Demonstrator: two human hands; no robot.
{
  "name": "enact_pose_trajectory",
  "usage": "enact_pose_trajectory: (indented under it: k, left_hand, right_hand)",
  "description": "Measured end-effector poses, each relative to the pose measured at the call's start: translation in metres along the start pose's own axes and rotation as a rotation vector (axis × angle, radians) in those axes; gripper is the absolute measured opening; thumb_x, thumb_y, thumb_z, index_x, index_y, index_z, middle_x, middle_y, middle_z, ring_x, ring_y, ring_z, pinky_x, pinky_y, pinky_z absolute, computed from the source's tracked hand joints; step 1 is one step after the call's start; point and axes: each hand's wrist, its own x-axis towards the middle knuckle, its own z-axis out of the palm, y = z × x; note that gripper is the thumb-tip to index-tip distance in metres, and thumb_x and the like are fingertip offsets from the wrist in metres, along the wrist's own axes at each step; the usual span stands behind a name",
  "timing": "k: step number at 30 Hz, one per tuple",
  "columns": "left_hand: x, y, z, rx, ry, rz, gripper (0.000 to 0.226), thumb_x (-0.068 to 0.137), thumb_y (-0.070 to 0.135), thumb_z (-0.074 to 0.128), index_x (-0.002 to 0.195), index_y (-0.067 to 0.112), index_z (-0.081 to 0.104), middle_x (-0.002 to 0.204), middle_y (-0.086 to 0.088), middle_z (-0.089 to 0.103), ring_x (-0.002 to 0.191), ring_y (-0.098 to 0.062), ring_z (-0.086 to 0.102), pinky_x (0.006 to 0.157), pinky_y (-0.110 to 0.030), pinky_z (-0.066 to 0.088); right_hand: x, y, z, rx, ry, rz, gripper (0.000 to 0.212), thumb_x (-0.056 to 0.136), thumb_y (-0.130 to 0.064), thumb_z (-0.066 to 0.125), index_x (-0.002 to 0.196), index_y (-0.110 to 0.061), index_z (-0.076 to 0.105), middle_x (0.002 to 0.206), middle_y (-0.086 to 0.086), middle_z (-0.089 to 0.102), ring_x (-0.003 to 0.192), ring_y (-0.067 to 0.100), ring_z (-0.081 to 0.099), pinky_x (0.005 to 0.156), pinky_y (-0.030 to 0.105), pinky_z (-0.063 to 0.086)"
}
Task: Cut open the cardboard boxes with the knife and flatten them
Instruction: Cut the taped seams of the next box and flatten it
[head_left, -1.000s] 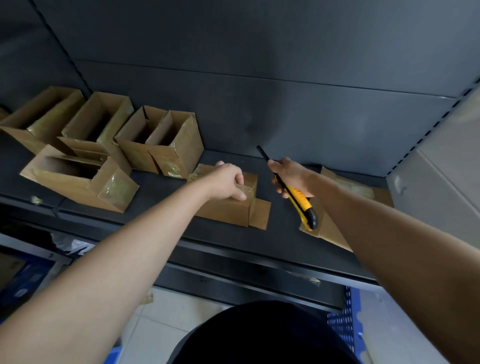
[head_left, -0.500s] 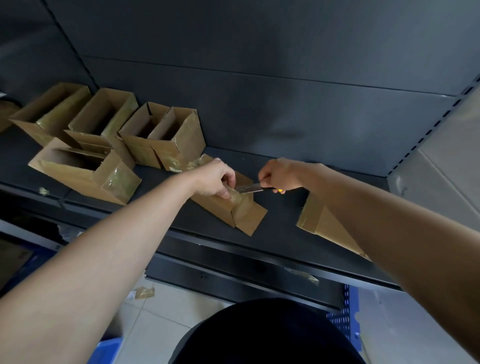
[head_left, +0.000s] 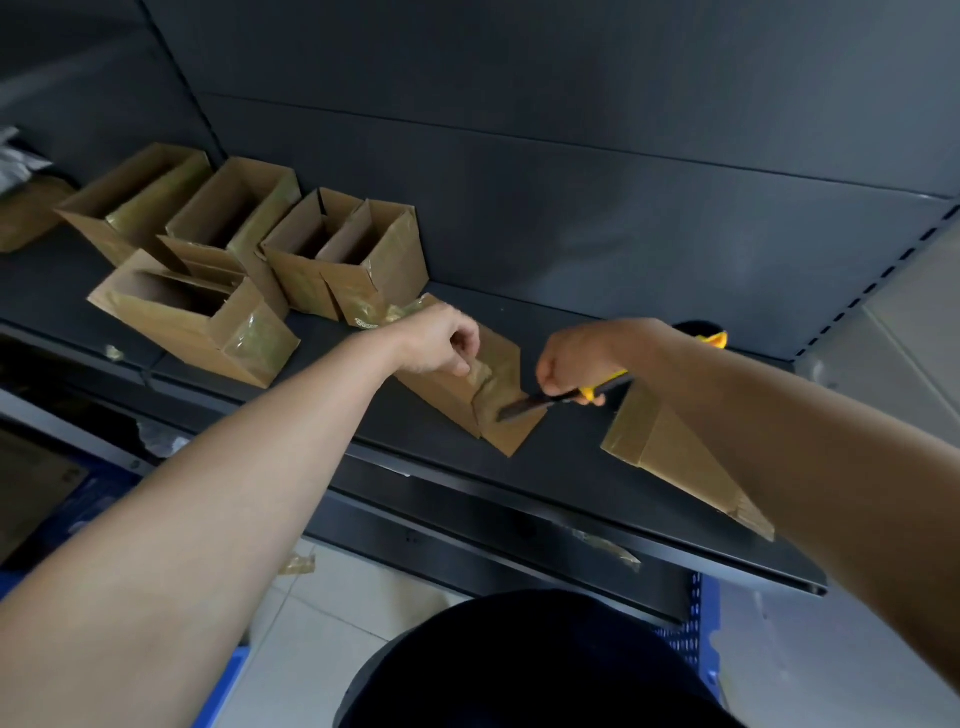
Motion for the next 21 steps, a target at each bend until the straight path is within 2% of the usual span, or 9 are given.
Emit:
enact_pose_trajectory:
  k: [2,5,8,10,13,16,18,21]
  left_hand:
    - [0.003,0.001,-0.005,-0.058,0.028,0.016,0.02,0.082,0.01,0.07,0.074,0.024,0.058,0.091,0.004,0.058,0.095,-0.022,0.058,0.082,-0.034,0.048]
    - [0.004,0.002,-0.01,-0.154,0.019,0.011,0.013,0.084,0.02,0.069,0.075,0.02,0.06,0.085,0.004,0.06,0.087,-0.017,0.058,0.079,-0.033,0.046]
    - [0.006,-0.002,-0.01,-0.196,0.015,-0.045,0.033,0.091,0.039,0.059,0.077,0.008,0.062,0.083,-0.004,0.061,0.082,-0.02,0.057,0.077,-0.033,0.044]
    - [0.009,-0.006,-0.009,-0.181,0.033,-0.072,0.034,0.094,0.033,0.056,0.082,0.002,0.063,0.082,-0.007,0.058,0.079,-0.022,0.055,0.073,-0.032,0.042]
    - [0.013,0.002,-0.011,-0.151,0.015,-0.098,0.02,0.096,0.016,0.052,0.095,0.015,0.071,0.105,0.0,0.064,0.099,-0.018,0.059,0.085,-0.028,0.043]
    - [0.016,0.012,-0.014,-0.143,0.009,-0.118,0.04,0.095,0.001,0.044,0.122,0.022,0.065,0.127,0.0,0.06,0.115,-0.018,0.055,0.093,-0.024,0.041]
    - [0.018,0.015,-0.016,-0.13,-0.016,-0.125,0.048,0.092,-0.004,0.04,0.126,0.023,0.062,0.132,-0.001,0.057,0.118,-0.018,0.052,0.094,-0.023,0.04]
    - [0.022,0.019,-0.022,-0.039,-0.135,-0.13,0.061,0.086,-0.009,0.039,0.132,0.028,0.057,0.142,0.003,0.047,0.122,-0.017,0.048,0.093,-0.022,0.041]
  right_hand:
    - [-0.001,0.006,0.009,0.059,-0.013,0.033,0.026,0.097,-0.014,0.042,0.081,-0.007,0.06,0.07,0.008,0.06,0.057,0.02,0.057,0.064,0.03,0.05]
    - [0.001,0.011,0.02,0.338,0.036,0.032,0.028,0.101,-0.019,0.04,0.08,-0.013,0.057,0.076,0.012,0.061,0.056,0.021,0.059,0.059,0.03,0.053]
    - [-0.002,0.023,0.023,0.475,0.057,0.069,0.027,0.104,-0.026,0.036,0.09,-0.014,0.055,0.081,0.017,0.065,0.057,0.024,0.063,0.054,0.028,0.052]
    - [-0.005,0.03,0.022,0.496,0.092,0.102,0.028,0.104,-0.027,0.035,0.092,-0.012,0.054,0.078,0.019,0.063,0.055,0.025,0.061,0.053,0.027,0.052]
    - [-0.01,0.034,0.019,0.557,0.136,0.143,0.028,0.105,-0.029,0.033,0.098,-0.012,0.053,0.075,0.018,0.061,0.054,0.027,0.062,0.054,0.031,0.056]
    - [-0.01,0.035,0.021,0.58,0.246,0.142,0.028,0.105,-0.032,0.031,0.101,-0.012,0.05,0.07,0.016,0.057,0.047,0.024,0.06,0.049,0.03,0.054]
    - [-0.01,0.035,0.022,0.583,0.342,0.134,0.029,0.104,-0.035,0.033,0.097,-0.014,0.052,0.067,0.013,0.055,0.044,0.022,0.055,0.045,0.028,0.049]
    - [-0.011,0.034,0.022,0.64,0.336,0.154,0.035,0.103,-0.035,0.031,0.091,-0.011,0.053,0.066,0.012,0.058,0.047,0.022,0.05,0.051,0.028,0.044]
